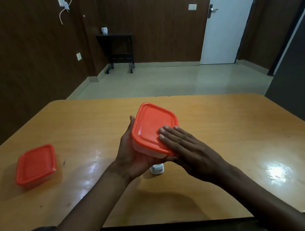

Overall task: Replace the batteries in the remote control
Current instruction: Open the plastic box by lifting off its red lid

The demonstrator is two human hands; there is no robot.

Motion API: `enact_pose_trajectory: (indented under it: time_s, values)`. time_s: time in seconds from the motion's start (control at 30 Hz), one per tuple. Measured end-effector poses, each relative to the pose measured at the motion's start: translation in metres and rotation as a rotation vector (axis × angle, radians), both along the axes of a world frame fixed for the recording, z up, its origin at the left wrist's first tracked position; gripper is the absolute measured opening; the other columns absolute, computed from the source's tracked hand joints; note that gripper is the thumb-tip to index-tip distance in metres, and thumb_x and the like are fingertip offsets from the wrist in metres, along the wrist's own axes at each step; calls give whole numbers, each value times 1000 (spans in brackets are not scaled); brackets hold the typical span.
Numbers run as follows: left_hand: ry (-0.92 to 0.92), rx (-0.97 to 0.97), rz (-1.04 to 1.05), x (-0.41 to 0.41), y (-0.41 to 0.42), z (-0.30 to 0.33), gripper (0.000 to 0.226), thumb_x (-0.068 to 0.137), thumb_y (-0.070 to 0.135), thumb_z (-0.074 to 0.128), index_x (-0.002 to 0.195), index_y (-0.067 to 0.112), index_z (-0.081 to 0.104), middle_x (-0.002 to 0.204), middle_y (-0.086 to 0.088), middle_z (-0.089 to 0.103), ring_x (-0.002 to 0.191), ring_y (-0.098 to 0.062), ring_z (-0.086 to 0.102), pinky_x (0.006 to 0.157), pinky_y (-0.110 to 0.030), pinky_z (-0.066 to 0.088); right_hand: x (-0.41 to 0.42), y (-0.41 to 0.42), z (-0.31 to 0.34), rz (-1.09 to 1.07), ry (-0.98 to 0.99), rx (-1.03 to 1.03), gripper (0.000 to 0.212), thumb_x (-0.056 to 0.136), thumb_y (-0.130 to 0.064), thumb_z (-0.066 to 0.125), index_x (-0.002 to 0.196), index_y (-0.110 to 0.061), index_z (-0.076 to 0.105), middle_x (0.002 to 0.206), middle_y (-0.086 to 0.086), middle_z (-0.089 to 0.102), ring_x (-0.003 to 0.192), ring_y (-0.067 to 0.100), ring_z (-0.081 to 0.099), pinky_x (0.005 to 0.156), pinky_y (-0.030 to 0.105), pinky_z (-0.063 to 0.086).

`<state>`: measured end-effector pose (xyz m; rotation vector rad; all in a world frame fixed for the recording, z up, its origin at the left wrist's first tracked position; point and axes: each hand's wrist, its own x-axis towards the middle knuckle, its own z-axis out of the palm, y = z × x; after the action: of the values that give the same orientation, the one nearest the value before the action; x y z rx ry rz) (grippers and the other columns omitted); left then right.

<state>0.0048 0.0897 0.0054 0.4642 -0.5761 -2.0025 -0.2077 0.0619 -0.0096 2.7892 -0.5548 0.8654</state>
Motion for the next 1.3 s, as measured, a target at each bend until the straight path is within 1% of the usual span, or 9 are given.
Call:
enact_pose_trajectory:
  time_s: [0.13, 0.27, 0.4, 0.53, 0.73, 0.93, 1.03, 1.13, 1.3]
  values:
    - [11, -6, 5, -2, 0, 3, 80, 90, 62, 47, 143, 3, 44, 137, -28, 60, 115, -47, 65, 97, -68, 46, -1, 2, 2, 22, -37, 37, 56, 103, -25, 56, 150, -1, 38, 160, 15, 35, 152, 25, 28, 119, 51, 34]
    - [105, -44, -46, -3, 0, 1, 72, 99, 59, 36, 142, 1, 42, 134, -31, 61, 116, -47, 65, 92, -67, 52, -1, 6, 5, 33, -110, 15, 51, 100, -18, 60, 144, 3, 46, 155, 18, 42, 149, 28, 35, 117, 51, 37]
    - [135, -63, -75, 4, -1, 1, 67, 101, 56, 31, 147, 6, 32, 138, -32, 57, 122, -49, 60, 98, -68, 47, 2, 8, 7, 46, -145, 38, 49, 99, -16, 60, 143, 4, 47, 153, 18, 44, 148, 27, 37, 117, 50, 37]
    - [22, -61, 6, 7, 0, 4, 65, 100, 56, 33, 139, 5, 45, 128, -29, 65, 109, -46, 68, 85, -65, 57, 4, 9, 10, 56, -181, 34, 46, 99, -13, 60, 140, 5, 50, 150, 19, 48, 146, 28, 40, 117, 48, 39]
    - [-87, -40, 58, 5, 0, 10, 66, 98, 57, 30, 132, 5, 52, 120, -25, 71, 100, -43, 72, 80, -62, 57, 0, 9, 17, 63, -216, -16, 41, 103, -16, 54, 137, 6, 53, 146, 19, 52, 143, 28, 45, 116, 45, 41]
    - [-200, -63, 126, 2, -4, 15, 63, 95, 53, 39, 140, 12, 53, 134, -28, 60, 114, -48, 63, 81, -62, 59, -10, -3, 19, -5, -409, -4, 33, 109, -21, 39, 136, -3, 48, 139, 22, 58, 130, 32, 57, 101, 43, 55]
    - [-188, -105, 115, 6, -12, 15, 66, 95, 55, 37, 143, 12, 49, 137, -26, 60, 116, -47, 64, 92, -63, 54, -9, -9, 13, -90, -411, -147, 31, 106, -22, 48, 134, -7, 50, 130, 19, 64, 123, 34, 60, 103, 38, 52]
    - [-185, -63, 155, 8, -16, 10, 67, 95, 58, 42, 147, 15, 46, 144, -29, 52, 120, -51, 60, 96, -67, 49, 3, -11, 3, -200, -475, -181, 28, 103, -15, 55, 129, -5, 56, 113, 21, 68, 102, 32, 62, 84, 34, 54]
    - [-148, 53, 200, 8, -16, 2, 50, 90, 60, 56, 128, 27, 55, 142, -34, 50, 117, -57, 59, 98, -67, 47, 10, -15, 4, -307, -656, -40, 21, 101, -8, 51, 113, 4, 63, 99, 16, 69, 84, 21, 67, 72, 26, 55]
